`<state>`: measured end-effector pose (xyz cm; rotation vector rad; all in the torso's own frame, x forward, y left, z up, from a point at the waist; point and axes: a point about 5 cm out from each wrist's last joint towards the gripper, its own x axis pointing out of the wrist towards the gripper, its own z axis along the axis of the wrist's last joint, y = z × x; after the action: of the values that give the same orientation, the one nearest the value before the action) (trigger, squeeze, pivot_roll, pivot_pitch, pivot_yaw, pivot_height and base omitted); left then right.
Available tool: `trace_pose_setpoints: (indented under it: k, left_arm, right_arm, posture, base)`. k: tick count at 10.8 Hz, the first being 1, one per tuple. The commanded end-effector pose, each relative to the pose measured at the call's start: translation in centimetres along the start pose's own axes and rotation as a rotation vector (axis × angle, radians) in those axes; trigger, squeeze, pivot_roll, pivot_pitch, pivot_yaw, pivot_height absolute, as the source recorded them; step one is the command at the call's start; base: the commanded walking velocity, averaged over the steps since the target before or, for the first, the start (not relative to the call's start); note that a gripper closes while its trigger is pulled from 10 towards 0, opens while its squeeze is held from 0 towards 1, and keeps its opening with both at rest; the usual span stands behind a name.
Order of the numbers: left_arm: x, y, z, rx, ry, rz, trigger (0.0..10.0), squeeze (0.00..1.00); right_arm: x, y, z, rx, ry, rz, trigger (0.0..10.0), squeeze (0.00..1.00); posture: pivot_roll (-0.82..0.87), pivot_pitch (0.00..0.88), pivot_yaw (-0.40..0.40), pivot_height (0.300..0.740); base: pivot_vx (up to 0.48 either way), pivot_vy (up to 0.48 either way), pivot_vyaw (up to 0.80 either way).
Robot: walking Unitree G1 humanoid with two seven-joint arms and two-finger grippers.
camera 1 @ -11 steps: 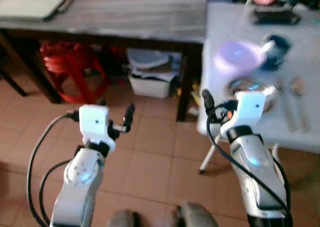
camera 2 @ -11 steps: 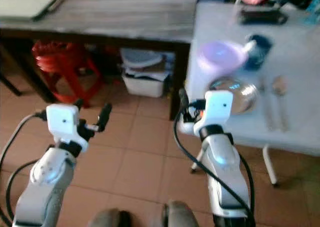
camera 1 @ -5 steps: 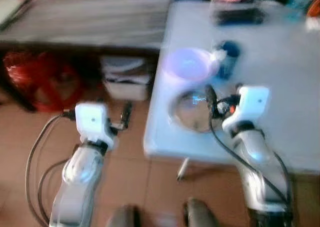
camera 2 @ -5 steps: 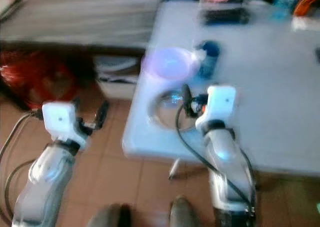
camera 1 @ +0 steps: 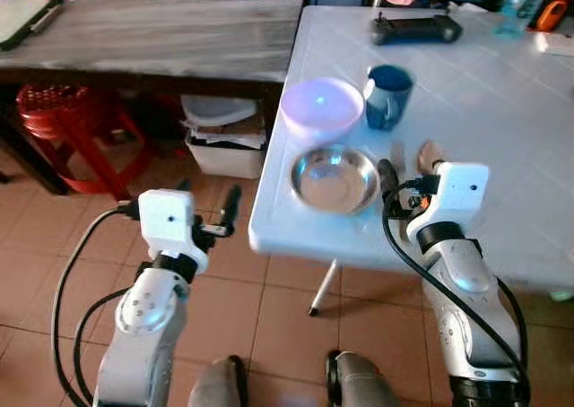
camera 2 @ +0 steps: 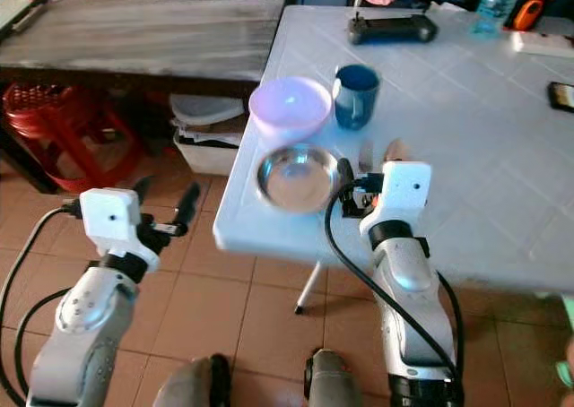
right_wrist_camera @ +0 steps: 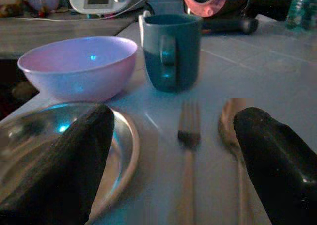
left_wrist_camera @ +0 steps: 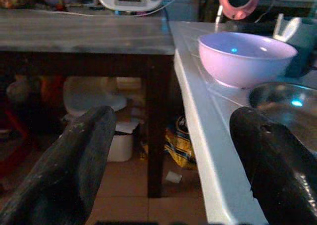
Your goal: Setting the table
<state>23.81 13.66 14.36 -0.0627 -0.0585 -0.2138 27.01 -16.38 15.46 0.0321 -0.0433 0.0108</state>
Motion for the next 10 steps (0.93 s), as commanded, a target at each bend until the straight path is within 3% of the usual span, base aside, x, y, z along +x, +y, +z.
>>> trace_pose_setpoints:
  k: [1, 5, 6, 10]
  left_arm:
    - [-0.2, 0.1, 0.2, 0.013, 0.0, -0.005, 10.0, 0.0]
    - [-0.3, 0.0, 0.1, 0.015, 0.005, -0.015, 10.0, 0.0]
    - [-0.4, -0.1, 0.1, 0.015, 0.006, -0.017, 10.0, 0.0]
    - [-0.2, -0.2, 0.5, 0.01, -0.014, -0.02, 10.0, 0.0]
  right_arm:
    - [0.2, 0.0, -0.5, 0.022, 0.037, -0.001, 10.0, 0.0]
    - [0.8, 0.4, -1.1, 0.081, 0.088, 0.052, 10.0, 0.04]
    - [0.9, 0.4, -0.9, 0.075, 0.075, 0.056, 10.0, 0.0]
    - [0.8, -0.1, 1.0, 0.014, -0.028, 0.027, 10.0, 0.0]
  posture:
    - [-0.05, 0.164, 0.047, 0.74]
    - [-0.05, 0.171, 0.045, 0.74]
    - [-0.05, 0.171, 0.045, 0.74]
    - [-0.05, 0.166, 0.044, 0.74]
  base:
    - [0.0, 0.0, 0.0]
    - [0.0, 0.0, 0.0]
    - [0.0, 0.0, 0.0]
    - [0.0, 0.0, 0.0]
